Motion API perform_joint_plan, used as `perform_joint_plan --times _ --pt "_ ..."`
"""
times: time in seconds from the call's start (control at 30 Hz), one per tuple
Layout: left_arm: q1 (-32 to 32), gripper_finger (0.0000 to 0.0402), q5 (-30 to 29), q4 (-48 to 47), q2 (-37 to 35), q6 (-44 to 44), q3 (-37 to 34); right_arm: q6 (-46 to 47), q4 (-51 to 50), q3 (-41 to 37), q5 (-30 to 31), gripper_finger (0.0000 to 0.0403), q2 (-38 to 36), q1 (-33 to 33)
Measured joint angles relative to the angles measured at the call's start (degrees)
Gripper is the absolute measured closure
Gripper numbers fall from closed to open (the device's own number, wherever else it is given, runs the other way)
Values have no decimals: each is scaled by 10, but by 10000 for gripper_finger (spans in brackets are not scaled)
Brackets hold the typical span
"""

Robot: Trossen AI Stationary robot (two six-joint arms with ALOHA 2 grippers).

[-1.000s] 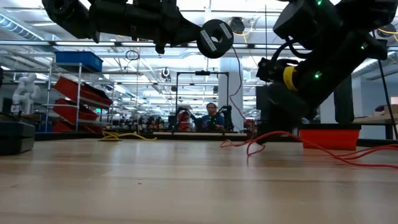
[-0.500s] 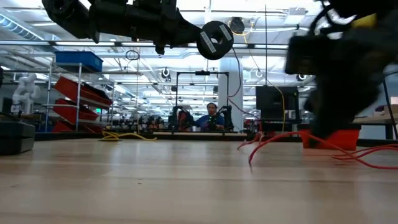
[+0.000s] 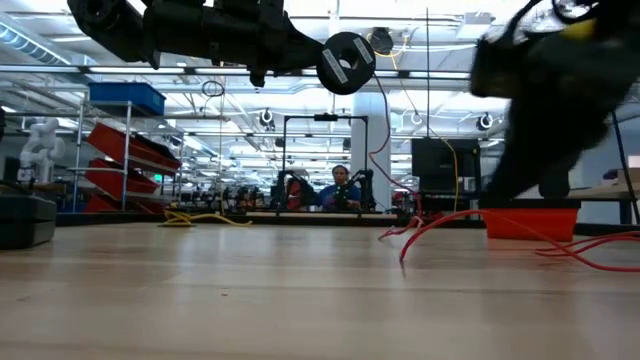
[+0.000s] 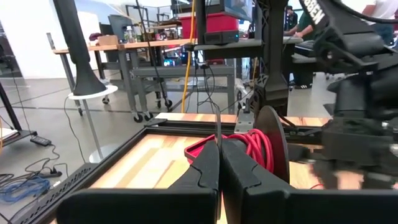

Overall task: Coil cords
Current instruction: Coil the red wire onto the black spool

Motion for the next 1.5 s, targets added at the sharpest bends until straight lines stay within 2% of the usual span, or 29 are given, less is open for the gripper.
perform_joint_plan --times 0.23,0.4,0.53,0.8,1.0,1.27,1.37,1.5 --pt "0 401 0 -1 0 0 0 -33 50 0 -34 210 6 -75" --pt "0 401 0 -1 0 0 0 -32 74 -7 -39 184 7 -100" --pt "0 401 0 -1 0 0 0 -13 174 -56 -49 190 7 -114" --pt "0 401 0 -1 0 0 0 20 294 -130 -42 197 7 -121" --pt "0 401 0 -1 0 0 0 16 323 -131 -44 196 18 -121" --pt "0 401 1 -1 0 0 0 19 434 -124 -44 210 115 -127" --pt "0 401 0 -1 0 0 0 7 460 -124 -39 232 130 -132" --pt "0 401 0 -7 0 0 0 -20 454 -125 -51 293 119 -132"
